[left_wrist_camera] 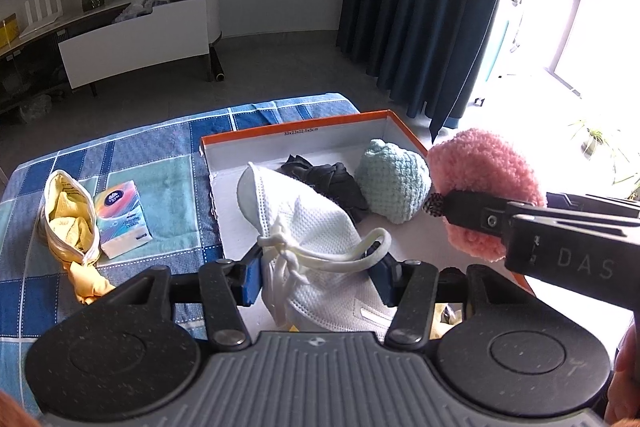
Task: Organize soft objects
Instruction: 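Carry the white bag and pink fluffy hat with both tools over the box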
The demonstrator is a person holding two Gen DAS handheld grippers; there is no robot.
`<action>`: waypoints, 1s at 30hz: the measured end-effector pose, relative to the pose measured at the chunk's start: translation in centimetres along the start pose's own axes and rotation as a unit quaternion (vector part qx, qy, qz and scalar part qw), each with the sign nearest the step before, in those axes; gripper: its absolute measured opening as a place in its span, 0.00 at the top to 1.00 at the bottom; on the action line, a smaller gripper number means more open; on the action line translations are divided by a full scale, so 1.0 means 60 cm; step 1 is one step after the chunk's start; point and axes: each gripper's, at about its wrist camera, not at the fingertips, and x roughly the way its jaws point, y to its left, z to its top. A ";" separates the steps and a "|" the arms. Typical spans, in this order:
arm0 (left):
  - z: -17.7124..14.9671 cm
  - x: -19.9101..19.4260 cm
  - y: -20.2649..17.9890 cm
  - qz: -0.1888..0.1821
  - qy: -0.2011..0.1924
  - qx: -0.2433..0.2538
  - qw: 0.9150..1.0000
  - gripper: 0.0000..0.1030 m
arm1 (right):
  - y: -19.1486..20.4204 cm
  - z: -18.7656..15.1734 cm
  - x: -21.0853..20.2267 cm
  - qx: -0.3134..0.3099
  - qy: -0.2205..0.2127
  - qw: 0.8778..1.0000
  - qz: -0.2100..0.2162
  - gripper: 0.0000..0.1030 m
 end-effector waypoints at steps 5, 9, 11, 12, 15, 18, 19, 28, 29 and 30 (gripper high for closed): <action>0.002 0.005 0.001 -0.005 0.003 -0.005 1.000 0.47 | -0.001 0.001 0.009 0.000 0.002 1.000 0.000 0.43; 0.004 0.011 -0.002 -0.008 0.006 -0.007 1.000 0.47 | 0.000 0.003 0.015 -0.002 0.004 1.000 0.000 0.43; 0.006 0.014 -0.003 -0.010 0.008 -0.008 1.000 0.47 | 0.001 0.006 0.020 -0.003 0.004 1.000 0.000 0.43; 0.006 0.015 -0.003 -0.010 0.008 -0.007 1.000 0.47 | 0.000 0.007 0.021 -0.003 0.004 1.000 0.001 0.43; 0.008 0.019 -0.004 -0.012 0.010 -0.007 1.000 0.47 | 0.001 0.010 0.025 -0.004 0.005 1.000 0.001 0.43; 0.009 0.023 -0.004 -0.013 0.012 -0.004 1.000 0.47 | 0.001 0.013 0.029 -0.007 0.004 1.000 0.002 0.43; 0.009 0.024 -0.004 -0.012 0.012 -0.004 1.000 0.47 | 0.002 0.014 0.030 -0.007 0.004 1.000 0.003 0.43; 0.013 0.036 -0.005 -0.014 0.015 -0.002 1.000 0.47 | 0.005 0.027 0.050 -0.014 0.007 1.000 0.008 0.43; 0.014 0.037 -0.004 -0.015 0.016 -0.002 1.000 0.47 | 0.005 0.027 0.051 -0.015 0.008 1.000 0.009 0.43; 0.014 0.038 -0.004 -0.016 0.016 -0.002 1.000 0.47 | 0.005 0.029 0.052 -0.016 0.008 1.000 0.009 0.43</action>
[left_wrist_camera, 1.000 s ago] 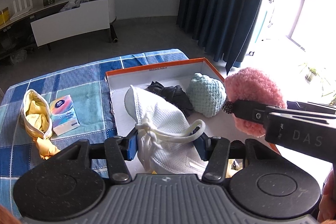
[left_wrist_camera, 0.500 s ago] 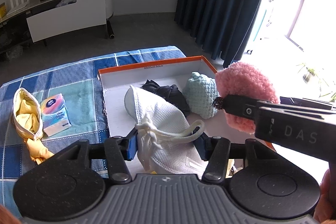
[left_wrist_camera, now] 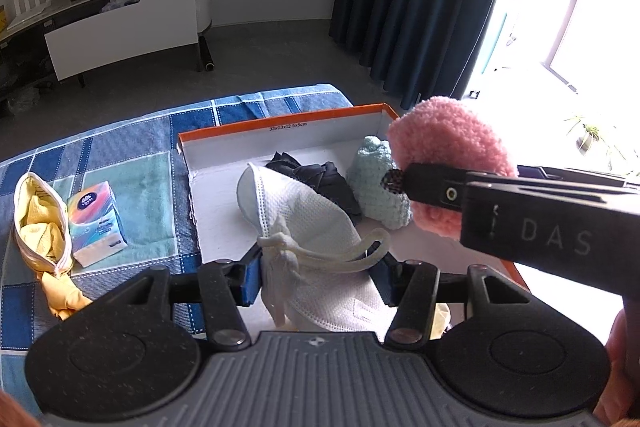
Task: Organize soft objects
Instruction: 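Carry the white bag and pink fluffy hat with both tools over the box, then open the left tool to drop the white bag while the right tool releases the pink hat into the box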
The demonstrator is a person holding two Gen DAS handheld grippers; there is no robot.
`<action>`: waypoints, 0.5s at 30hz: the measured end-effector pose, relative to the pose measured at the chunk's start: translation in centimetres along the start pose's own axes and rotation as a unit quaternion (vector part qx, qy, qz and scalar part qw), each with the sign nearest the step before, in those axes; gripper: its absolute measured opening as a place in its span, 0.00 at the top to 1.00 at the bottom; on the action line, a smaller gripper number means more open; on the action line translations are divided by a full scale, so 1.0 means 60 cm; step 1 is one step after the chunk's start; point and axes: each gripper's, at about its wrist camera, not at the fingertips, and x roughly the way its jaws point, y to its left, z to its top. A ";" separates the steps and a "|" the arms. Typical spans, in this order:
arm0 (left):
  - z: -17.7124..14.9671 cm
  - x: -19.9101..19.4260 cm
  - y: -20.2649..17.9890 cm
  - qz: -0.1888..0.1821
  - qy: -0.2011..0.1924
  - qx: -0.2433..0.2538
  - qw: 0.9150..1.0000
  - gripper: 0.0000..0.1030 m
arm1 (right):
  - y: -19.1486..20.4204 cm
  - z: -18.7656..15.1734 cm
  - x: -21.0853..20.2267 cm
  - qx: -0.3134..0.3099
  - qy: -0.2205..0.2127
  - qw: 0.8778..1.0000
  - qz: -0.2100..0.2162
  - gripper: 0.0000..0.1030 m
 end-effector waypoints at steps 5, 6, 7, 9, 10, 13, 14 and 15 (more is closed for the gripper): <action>0.002 0.006 0.000 -0.011 -0.002 -0.003 1.000 0.47 | -0.002 0.003 0.008 0.000 0.002 1.000 0.000 0.43; 0.002 0.007 -0.001 -0.015 -0.003 -0.005 1.000 0.47 | -0.002 0.003 0.008 0.000 0.002 1.000 0.000 0.43; 0.003 0.008 -0.001 -0.016 -0.004 -0.005 1.000 0.47 | -0.002 0.003 0.009 0.000 0.003 1.000 0.000 0.43; 0.005 0.011 -0.002 -0.017 -0.003 -0.004 1.000 0.47 | -0.002 0.006 0.012 -0.001 0.003 1.000 0.000 0.43; 0.006 0.012 -0.002 -0.019 -0.003 -0.004 1.000 0.47 | -0.002 0.007 0.014 -0.002 0.003 1.000 0.000 0.43; 0.007 0.016 -0.002 -0.020 -0.002 -0.005 1.000 0.46 | -0.003 0.008 0.017 -0.002 0.004 1.000 0.000 0.43; 0.008 0.018 -0.002 -0.020 -0.003 -0.006 1.000 0.46 | -0.002 0.009 0.019 -0.003 0.004 1.000 0.002 0.43; 0.008 0.019 0.000 -0.020 -0.003 -0.008 1.000 0.46 | -0.003 0.011 0.023 -0.004 0.005 1.000 0.002 0.43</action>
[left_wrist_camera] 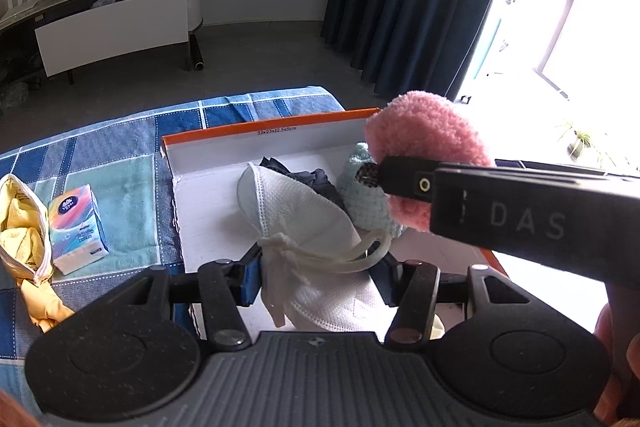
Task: Organize soft objects
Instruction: 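Open the left tool to drop the white bag while the right tool releases the pink hat into the box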
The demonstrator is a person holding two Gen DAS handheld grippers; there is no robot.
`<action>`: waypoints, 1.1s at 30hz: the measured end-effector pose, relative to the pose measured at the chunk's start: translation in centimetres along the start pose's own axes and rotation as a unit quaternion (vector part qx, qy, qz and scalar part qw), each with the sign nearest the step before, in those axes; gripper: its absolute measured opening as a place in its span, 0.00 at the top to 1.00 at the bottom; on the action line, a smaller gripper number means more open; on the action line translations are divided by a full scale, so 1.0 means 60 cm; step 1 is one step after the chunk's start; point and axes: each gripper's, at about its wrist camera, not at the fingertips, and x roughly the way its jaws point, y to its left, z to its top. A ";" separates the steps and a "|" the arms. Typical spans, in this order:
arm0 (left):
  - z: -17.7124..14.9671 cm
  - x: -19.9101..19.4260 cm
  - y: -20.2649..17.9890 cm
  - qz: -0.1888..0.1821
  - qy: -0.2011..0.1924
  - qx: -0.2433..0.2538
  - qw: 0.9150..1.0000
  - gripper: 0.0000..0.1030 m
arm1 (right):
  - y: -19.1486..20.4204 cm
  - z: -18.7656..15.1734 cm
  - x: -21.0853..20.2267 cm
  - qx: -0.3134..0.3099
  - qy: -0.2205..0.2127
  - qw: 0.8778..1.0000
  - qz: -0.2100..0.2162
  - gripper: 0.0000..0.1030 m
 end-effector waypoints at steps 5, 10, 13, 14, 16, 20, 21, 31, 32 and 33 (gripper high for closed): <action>0.004 0.007 0.007 -0.003 0.000 -0.012 1.000 0.46 | 0.003 0.011 0.019 -0.005 0.004 1.000 0.002 0.42; 0.007 0.015 0.016 -0.016 -0.006 -0.029 0.999 0.39 | 0.004 0.028 0.042 -0.011 0.006 1.000 0.003 0.42; 0.007 0.020 0.020 -0.022 -0.007 -0.033 0.999 0.12 | 0.005 0.038 0.057 -0.012 0.006 1.000 0.004 0.42; 0.007 0.021 0.023 -0.017 -0.006 -0.034 0.999 0.10 | 0.005 0.042 0.062 -0.012 0.007 1.000 0.005 0.41; 0.006 0.019 0.029 -0.016 -0.007 -0.033 0.999 0.11 | 0.007 0.048 0.072 -0.013 0.008 1.000 0.007 0.40; 0.003 0.005 0.040 0.003 -0.008 -0.035 0.999 0.10 | 0.011 0.055 0.096 -0.022 0.013 1.000 0.006 0.37; 0.004 0.002 0.043 0.008 -0.010 -0.035 0.999 0.10 | 0.011 0.056 0.102 -0.024 0.013 1.000 0.004 0.31; -0.004 -0.027 0.077 0.041 -0.007 -0.049 0.998 0.10 | 0.014 0.048 0.074 -0.029 0.000 1.000 -0.011 0.22; -0.005 -0.030 0.079 0.042 -0.006 -0.052 0.998 0.10 | 0.014 0.047 0.067 -0.032 -0.005 0.999 -0.012 0.19; -0.005 -0.033 0.080 0.043 -0.007 -0.053 0.998 0.10 | 0.015 0.047 0.061 -0.033 -0.009 0.999 -0.016 0.18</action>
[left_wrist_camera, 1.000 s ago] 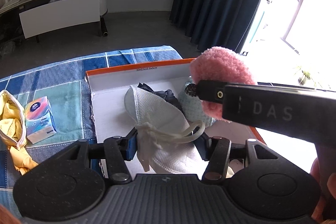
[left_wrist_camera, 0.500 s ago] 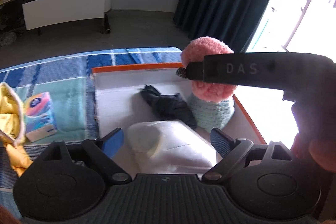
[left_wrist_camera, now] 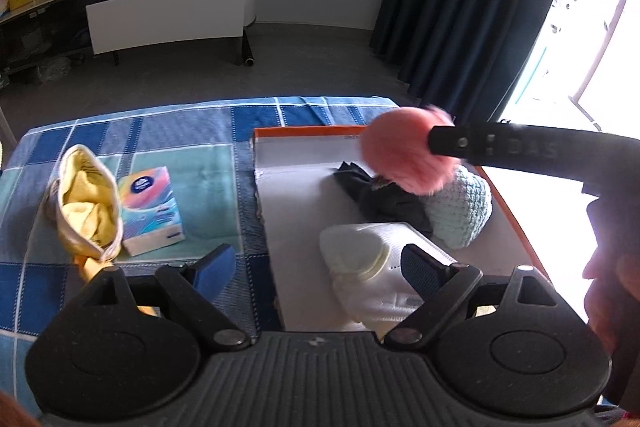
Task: Organize soft objects
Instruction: 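Open the left tool to drop the white bag while the right tool releases the pink hat into the box, then move both tools back to the pile and grasp the yellow cloth with the right tool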
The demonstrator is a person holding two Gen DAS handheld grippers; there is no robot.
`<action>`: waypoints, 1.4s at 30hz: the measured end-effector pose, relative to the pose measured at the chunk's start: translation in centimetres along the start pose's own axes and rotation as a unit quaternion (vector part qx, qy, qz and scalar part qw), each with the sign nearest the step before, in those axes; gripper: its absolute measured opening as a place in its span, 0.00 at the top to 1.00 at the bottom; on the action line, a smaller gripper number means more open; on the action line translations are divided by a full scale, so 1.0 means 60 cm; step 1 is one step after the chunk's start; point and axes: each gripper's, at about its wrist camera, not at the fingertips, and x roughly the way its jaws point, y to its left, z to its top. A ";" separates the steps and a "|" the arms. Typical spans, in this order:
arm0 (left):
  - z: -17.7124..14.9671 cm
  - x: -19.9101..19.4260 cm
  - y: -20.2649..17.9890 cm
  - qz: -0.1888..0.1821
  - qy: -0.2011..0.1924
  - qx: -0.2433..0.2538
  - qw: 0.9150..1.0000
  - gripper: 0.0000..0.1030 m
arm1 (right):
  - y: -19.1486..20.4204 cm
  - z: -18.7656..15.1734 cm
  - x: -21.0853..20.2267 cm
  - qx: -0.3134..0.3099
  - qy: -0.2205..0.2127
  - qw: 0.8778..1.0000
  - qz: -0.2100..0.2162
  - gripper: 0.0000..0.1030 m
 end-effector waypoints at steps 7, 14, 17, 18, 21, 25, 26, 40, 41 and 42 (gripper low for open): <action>-0.007 -0.033 0.016 0.016 -0.011 -0.007 1.000 0.05 | 0.008 0.000 -0.045 0.003 -0.019 1.000 -0.006 0.18; -0.020 -0.060 0.048 0.033 -0.016 -0.027 0.999 0.05 | 0.028 -0.019 -0.074 0.006 -0.019 1.000 0.009 0.18; -0.024 -0.070 0.055 0.037 -0.019 -0.031 0.999 0.04 | 0.046 -0.029 -0.078 -0.004 -0.012 1.000 0.015 0.18; -0.024 -0.074 0.057 0.040 -0.021 -0.032 0.998 0.04 | 0.051 -0.033 -0.079 -0.006 -0.010 1.000 0.017 0.18; -0.029 -0.081 0.066 0.046 -0.022 -0.035 0.998 0.04 | 0.067 -0.043 -0.082 -0.009 -0.002 1.000 0.025 0.18; -0.040 -0.092 0.081 0.056 -0.022 -0.040 0.997 0.03 | 0.088 -0.055 -0.081 -0.017 0.006 0.999 0.034 0.18; -0.042 -0.094 0.086 0.059 -0.022 -0.041 0.997 0.03 | 0.094 -0.057 -0.080 -0.018 0.008 0.999 0.036 0.18; -0.076 -0.115 0.189 0.108 -0.012 -0.097 0.989 0.03 | 0.174 -0.086 -0.056 -0.049 0.036 0.995 0.078 0.18; -0.077 -0.115 0.197 0.112 -0.011 -0.102 0.988 0.03 | 0.178 -0.087 -0.054 -0.051 0.037 0.995 0.080 0.18; -0.078 -0.116 0.202 0.114 -0.010 -0.107 0.988 0.03 | 0.181 -0.087 -0.052 -0.052 0.038 0.995 0.082 0.18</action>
